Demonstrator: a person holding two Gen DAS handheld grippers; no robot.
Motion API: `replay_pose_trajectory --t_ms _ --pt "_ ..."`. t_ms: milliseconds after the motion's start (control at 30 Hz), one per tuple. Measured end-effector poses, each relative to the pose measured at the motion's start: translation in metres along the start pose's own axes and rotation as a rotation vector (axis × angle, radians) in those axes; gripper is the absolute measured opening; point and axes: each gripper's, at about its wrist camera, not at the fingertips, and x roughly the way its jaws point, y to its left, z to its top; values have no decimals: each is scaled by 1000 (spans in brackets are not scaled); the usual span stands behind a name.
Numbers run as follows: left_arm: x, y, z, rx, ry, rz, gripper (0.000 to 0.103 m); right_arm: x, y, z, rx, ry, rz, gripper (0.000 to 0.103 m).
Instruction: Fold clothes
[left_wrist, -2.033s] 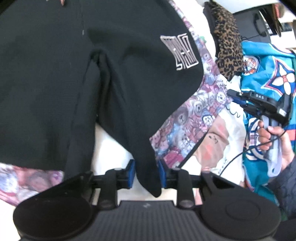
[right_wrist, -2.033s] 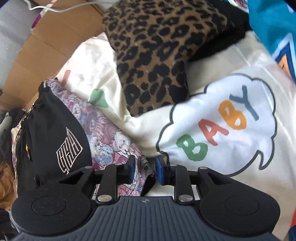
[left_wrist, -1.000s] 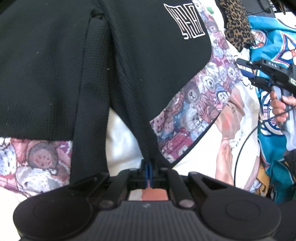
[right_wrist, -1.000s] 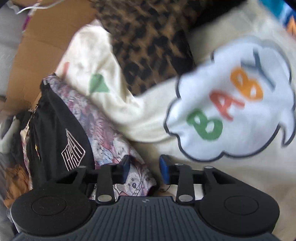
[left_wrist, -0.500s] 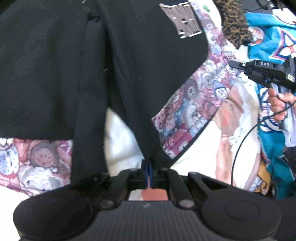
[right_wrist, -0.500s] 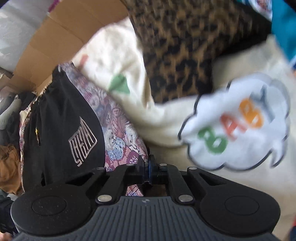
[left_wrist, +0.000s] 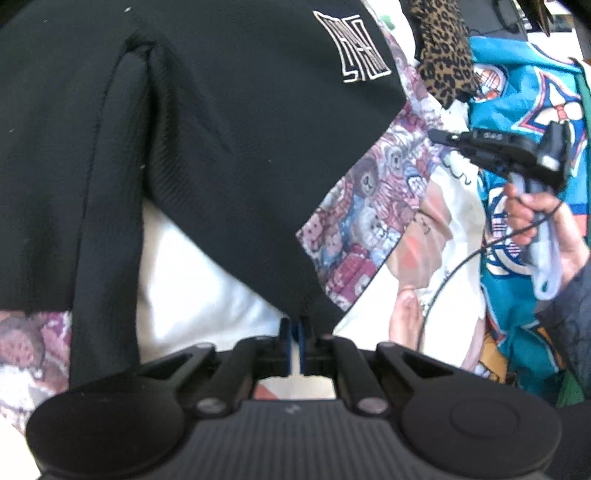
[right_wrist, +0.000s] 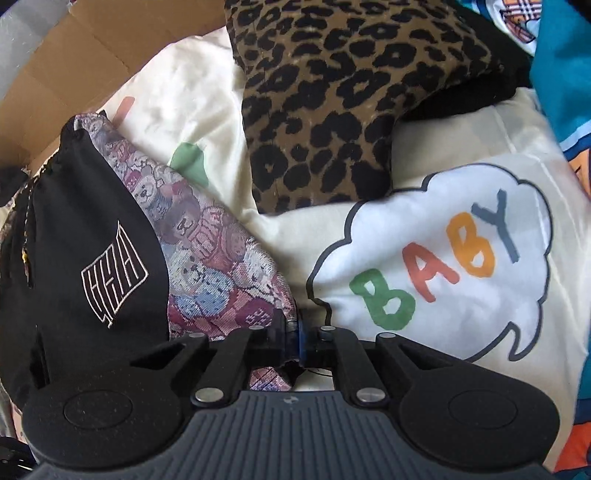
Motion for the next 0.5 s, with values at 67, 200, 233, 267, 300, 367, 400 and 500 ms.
replay_pose_trajectory --t_ms 67,200,233,267,300,367,400,500 --pt "-16 4 -4 -12 -37 3 17 -9 0 0 4 -15 1 13" --pt "-48 15 -7 -53 -120 25 20 -28 2 -2 24 -36 7 22" --pt "-54 17 -6 -62 -141 34 20 -33 5 -2 18 -36 9 22" --pt "-62 19 -6 -66 -160 42 20 -37 8 -3 12 -35 10 22" --pt "-69 21 -6 -68 -178 49 20 -42 11 -3 7 -36 14 22" --pt "-84 25 -7 -73 -213 67 21 -51 20 -4 12 -46 37 22" --pt "-93 29 -8 -76 -232 78 21 -56 25 -4 11 -49 48 22" --pt "-117 38 -9 -80 -309 123 21 -64 47 -3 -24 -47 76 22"
